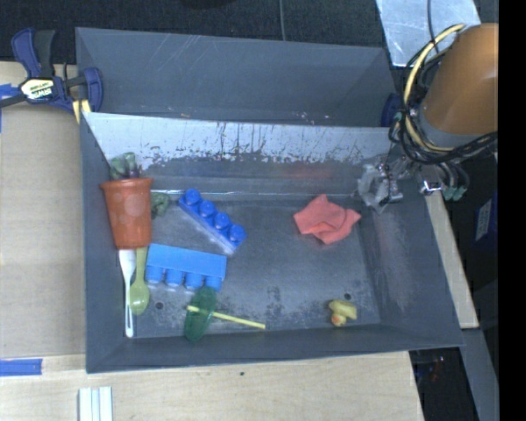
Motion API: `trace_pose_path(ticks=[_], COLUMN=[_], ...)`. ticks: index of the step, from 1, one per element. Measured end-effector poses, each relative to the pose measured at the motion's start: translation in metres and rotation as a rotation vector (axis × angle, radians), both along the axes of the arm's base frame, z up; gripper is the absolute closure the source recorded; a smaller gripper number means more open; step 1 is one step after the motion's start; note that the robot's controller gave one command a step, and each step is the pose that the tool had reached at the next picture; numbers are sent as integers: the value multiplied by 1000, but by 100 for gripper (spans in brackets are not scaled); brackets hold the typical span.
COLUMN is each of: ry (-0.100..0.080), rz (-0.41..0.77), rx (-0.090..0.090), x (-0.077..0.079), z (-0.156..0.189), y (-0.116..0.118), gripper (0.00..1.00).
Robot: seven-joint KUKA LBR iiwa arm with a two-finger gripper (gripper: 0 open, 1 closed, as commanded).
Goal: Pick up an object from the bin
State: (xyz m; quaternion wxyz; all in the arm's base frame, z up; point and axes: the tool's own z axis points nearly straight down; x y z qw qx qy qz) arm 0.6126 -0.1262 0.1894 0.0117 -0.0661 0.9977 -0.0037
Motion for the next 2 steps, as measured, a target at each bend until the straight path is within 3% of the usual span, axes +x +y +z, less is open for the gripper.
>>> trace_pose_path(ticks=[1,2], ry=[3,-2], rz=[-130,81], rx=[5,-2], x=[-11,-9], z=[-24,-49], y=[12,8], gripper=[100,100])
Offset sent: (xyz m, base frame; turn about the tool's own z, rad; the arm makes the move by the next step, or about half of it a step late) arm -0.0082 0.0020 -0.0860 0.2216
